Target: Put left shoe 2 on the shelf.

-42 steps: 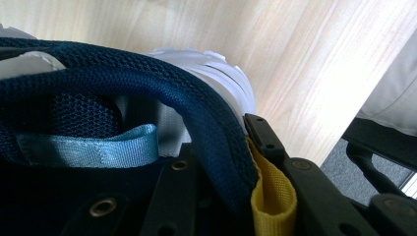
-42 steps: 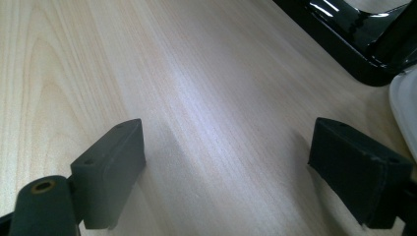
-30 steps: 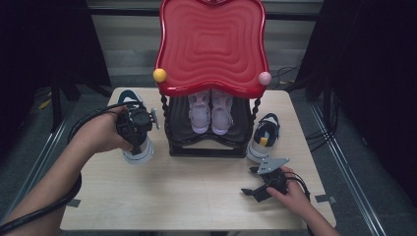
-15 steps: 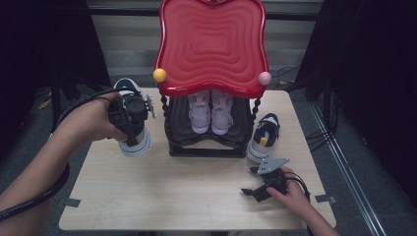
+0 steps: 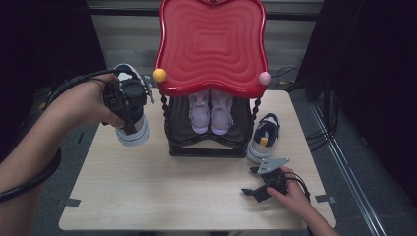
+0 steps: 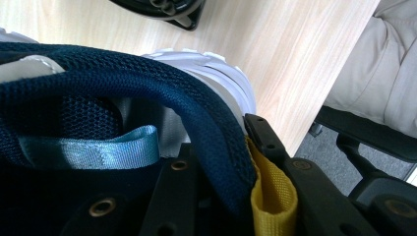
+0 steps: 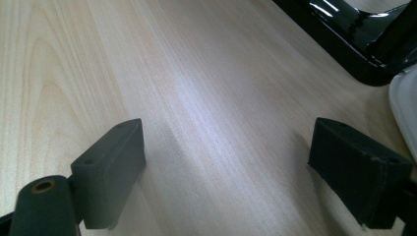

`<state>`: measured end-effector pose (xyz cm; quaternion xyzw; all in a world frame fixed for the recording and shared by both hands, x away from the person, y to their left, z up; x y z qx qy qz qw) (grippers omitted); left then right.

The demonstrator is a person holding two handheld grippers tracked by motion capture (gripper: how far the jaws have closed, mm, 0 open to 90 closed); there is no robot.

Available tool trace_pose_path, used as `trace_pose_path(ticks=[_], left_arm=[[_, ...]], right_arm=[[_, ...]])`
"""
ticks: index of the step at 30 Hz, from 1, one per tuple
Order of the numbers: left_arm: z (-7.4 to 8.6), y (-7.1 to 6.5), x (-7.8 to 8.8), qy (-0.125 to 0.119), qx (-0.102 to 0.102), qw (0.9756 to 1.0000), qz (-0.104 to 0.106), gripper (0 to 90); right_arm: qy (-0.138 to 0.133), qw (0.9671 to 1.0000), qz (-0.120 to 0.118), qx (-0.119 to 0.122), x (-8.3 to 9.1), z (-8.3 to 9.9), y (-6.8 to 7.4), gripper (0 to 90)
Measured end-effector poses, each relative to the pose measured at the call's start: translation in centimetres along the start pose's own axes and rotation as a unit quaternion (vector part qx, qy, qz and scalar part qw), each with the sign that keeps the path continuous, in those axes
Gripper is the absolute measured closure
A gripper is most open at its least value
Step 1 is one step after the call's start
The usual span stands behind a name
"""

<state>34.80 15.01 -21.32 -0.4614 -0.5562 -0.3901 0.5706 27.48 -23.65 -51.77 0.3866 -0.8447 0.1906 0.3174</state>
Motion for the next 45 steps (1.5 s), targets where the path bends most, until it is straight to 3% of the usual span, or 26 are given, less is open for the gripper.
trace_pose_path(ticks=[14, 19, 28, 33, 39, 40, 42, 45], left_arm=[[-0.6, -0.3, 3.4, -0.004, 0.004, 0.9997, -0.025, 75.4], [-0.8, -0.6, 5.1, 0.002, 0.0, 0.9991, -0.043, 75.4], [-1.6, -1.3, 8.2, -0.013, -0.002, 0.997, -0.076, 75.3], [-2.5, -1.6, 9.6, -0.018, -0.009, 0.9955, -0.093, 75.4], [-4.1, -2.1, 11.2, -0.031, -0.029, 0.9923, -0.117, 75.3], [-4.4, -2.2, 11.4, -0.025, -0.035, 0.9922, -0.117, 75.4], [-5.2, -2.3, 11.8, -0.039, -0.042, 0.991, -0.121, 75.3], [-6.4, -2.4, 12.0, -0.041, -0.054, 0.9898, -0.125, 75.4]], right_arm=[[0.001, 1.0, 0.001, -0.001, 0.0, 0.0, 0.0, 12.9], [0.001, 1.0, 0.001, -0.001, 0.0, 0.0, 0.0, 12.9], [0.0, 1.0, 0.0, -0.002, 0.0, 0.0, 0.0, 12.9], [0.0, 1.0, 0.0, -0.002, 0.0, 0.0, 0.0, 12.9], [0.0, 1.0, 0.0, -0.001, 0.0, 0.0, 0.0, 12.9], [0.0, 1.0, 0.0, -0.002, 0.0, 0.0, 0.0, 12.9], [0.0, 1.0, 0.0, -0.001, 0.0, 0.0, 0.0, 12.9], [0.0, 1.0, 0.0, -0.002, 0.0, 0.0, 0.0, 12.9]])
Point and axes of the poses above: each handheld gripper's, and its own axes: x roughly backward along the jaws, z roughly out of its underside, y roughly to its left, the point moved 1 cm from there along -x, roughly forward along the jaws, and after that the axes turned 9 degrees about z, right-handed, at the moved point
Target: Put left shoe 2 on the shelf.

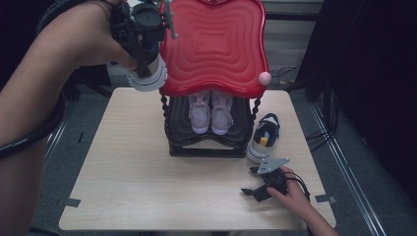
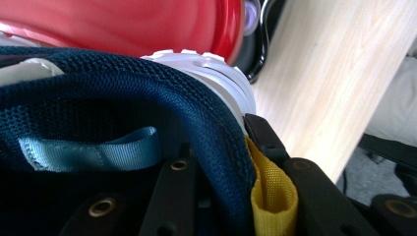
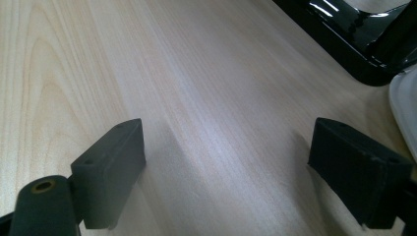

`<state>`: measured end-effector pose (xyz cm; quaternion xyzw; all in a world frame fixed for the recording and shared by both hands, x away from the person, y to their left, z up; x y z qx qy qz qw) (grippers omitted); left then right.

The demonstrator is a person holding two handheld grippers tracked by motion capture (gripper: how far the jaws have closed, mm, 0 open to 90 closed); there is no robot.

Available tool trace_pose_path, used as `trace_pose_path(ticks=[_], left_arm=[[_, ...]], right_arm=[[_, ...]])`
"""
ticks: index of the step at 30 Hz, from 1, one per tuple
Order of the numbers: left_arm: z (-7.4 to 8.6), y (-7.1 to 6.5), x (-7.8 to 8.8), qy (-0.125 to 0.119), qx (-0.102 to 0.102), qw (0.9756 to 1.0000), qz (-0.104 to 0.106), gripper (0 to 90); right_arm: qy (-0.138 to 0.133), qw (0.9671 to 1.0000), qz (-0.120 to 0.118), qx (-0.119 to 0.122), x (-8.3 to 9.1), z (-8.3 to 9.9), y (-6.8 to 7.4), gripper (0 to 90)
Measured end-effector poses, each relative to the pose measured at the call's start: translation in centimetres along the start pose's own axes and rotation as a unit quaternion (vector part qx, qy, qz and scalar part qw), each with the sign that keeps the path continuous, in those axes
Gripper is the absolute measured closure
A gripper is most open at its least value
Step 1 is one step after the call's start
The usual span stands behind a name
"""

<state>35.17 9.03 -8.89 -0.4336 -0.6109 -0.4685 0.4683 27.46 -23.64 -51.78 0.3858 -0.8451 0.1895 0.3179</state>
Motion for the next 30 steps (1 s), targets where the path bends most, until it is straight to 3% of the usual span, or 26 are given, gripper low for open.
trace_pose_path(ticks=[15, 30], left_arm=[[-5.3, 1.2, -1.4, -0.004, -0.039, 0.9992, -0.005, 75.1], [-8.7, 2.4, -3.6, 0.013, -0.063, 0.9977, -0.02, 74.6]], right_arm=[[0.0, 1.0, 0.0, 0.0, 0.0, 0.0, 0.0, 12.9], [0.0, 1.0, 0.0, 0.0, 0.0, 0.0, 0.0, 12.9]])
Point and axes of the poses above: each handheld gripper's, and its own axes: x roughly backward along the jaws, z roughly out of its underside, y roughly to its left, the point moved 1 cm from there along -x, roughly forward along the jaws, and after that the axes turned 9 degrees about z, right-handed, at the moved point
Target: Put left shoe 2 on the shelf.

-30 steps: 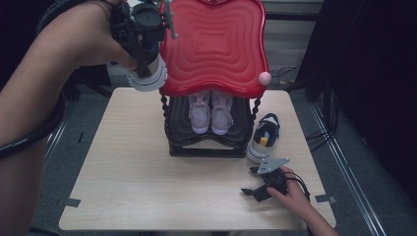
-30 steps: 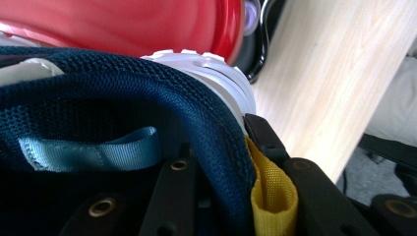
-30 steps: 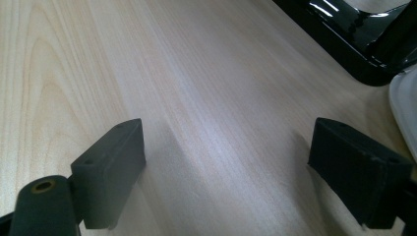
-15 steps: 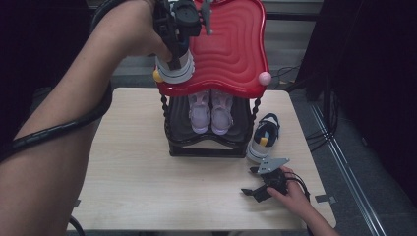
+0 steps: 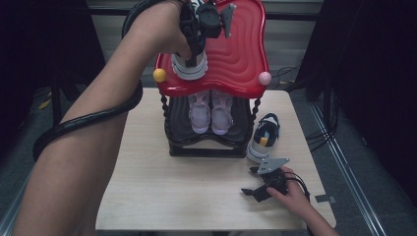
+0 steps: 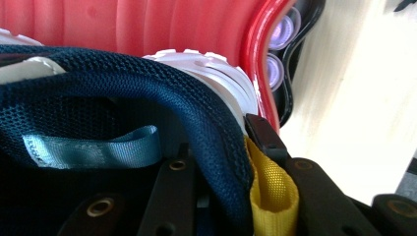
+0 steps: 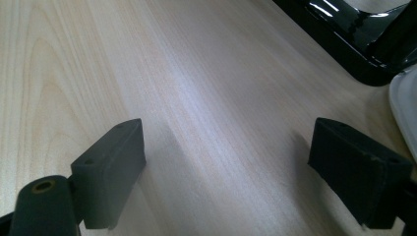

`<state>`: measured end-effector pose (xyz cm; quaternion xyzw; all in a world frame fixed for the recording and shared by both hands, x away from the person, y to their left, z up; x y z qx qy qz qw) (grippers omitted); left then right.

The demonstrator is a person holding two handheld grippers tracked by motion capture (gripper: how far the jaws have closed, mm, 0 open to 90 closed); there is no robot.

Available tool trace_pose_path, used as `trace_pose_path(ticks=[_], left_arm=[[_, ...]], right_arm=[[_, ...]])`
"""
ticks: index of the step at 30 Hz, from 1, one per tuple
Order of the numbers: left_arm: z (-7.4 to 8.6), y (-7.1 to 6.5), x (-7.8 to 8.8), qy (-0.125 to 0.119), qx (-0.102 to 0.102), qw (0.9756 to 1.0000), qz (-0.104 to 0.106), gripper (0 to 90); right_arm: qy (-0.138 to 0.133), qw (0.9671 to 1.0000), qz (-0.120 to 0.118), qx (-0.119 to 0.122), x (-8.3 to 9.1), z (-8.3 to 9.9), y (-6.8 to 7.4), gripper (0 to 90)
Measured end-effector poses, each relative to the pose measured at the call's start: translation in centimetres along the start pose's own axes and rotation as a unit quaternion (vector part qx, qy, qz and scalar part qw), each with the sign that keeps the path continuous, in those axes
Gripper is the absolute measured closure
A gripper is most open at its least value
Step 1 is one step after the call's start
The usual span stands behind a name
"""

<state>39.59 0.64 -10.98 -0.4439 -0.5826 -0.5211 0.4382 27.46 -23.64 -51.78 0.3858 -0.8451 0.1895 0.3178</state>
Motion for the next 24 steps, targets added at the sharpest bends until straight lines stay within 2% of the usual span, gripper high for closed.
trace_pose_path(ticks=[7, 8, 15, 24], left_arm=[[-1.0, 0.4, -0.7, 0.0, -0.01, 0.9999, -0.001, 74.1], [-1.1, 0.5, -0.7, 0.006, -0.012, 0.9999, 0.003, 74.1], [-1.0, 0.8, -1.4, 0.004, -0.01, 0.9999, 0.007, 73.7], [-0.9, 0.8, -1.4, 0.0, -0.008, 0.9999, 0.008, 73.4]], right_arm=[[0.0, 1.0, 0.0, 0.0, 0.0, 0.0, 0.0, 12.9], [0.0, 1.0, 0.0, 0.0, 0.0, 0.0, 0.0, 12.9], [0.0, 1.0, 0.0, 0.0, 0.0, 0.0, 0.0, 12.9], [0.0, 1.0, 0.0, 0.0, 0.0, 0.0, 0.0, 12.9]])
Point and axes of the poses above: each handheld gripper's, and its own axes: x roughly backward along the jaws, z roughly out of its underside, y roughly to its left, the point moved 1 cm from there along -x, roughly forward along the jaws, and after that the axes turned 9 degrees about z, right-handed, at the moved point
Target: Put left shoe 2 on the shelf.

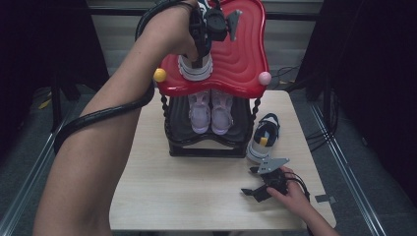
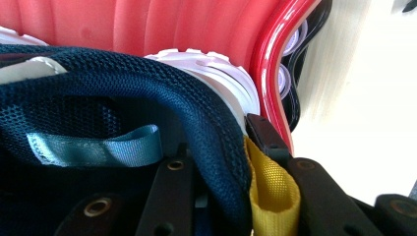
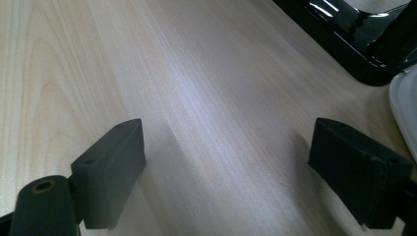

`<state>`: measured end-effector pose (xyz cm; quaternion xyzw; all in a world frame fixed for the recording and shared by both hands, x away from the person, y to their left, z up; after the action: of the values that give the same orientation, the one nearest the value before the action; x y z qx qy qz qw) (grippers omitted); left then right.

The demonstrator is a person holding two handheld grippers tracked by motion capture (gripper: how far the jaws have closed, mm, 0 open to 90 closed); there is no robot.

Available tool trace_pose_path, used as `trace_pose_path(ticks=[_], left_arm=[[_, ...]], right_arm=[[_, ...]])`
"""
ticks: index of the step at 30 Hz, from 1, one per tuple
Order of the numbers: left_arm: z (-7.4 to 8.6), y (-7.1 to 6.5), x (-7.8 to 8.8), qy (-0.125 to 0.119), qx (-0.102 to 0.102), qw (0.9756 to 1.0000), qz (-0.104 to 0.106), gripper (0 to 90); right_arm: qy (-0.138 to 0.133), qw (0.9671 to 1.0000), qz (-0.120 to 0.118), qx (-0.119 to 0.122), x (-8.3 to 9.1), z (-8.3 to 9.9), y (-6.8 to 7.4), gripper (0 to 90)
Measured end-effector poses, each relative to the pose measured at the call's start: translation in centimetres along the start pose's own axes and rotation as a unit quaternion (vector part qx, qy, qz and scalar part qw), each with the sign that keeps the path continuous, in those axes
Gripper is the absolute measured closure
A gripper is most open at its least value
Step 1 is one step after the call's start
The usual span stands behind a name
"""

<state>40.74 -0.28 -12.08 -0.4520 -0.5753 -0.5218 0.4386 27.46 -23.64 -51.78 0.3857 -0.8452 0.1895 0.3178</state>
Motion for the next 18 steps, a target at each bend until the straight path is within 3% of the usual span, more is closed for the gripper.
trace_pose_path(ticks=[18], left_arm=[[0.29, -0.05, -0.25, -0.009, 0.008, 0.9999, -0.005, 71.7]], right_arm=[[0.0, 1.0, 0.0, 0.0, 0.0, 0.0, 0.0, 12.9]])
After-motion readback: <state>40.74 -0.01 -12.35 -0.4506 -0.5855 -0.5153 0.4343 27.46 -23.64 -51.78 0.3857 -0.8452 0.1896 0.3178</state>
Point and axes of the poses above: each handheld gripper's, and its own axes: x roughly backward along the jaws, z roughly out of its underside, y roughly to its left, the point moved 1 cm from there along -x, roughly forward along the jaws, and after that the axes turned 9 degrees about z, right-handed, at the moved point
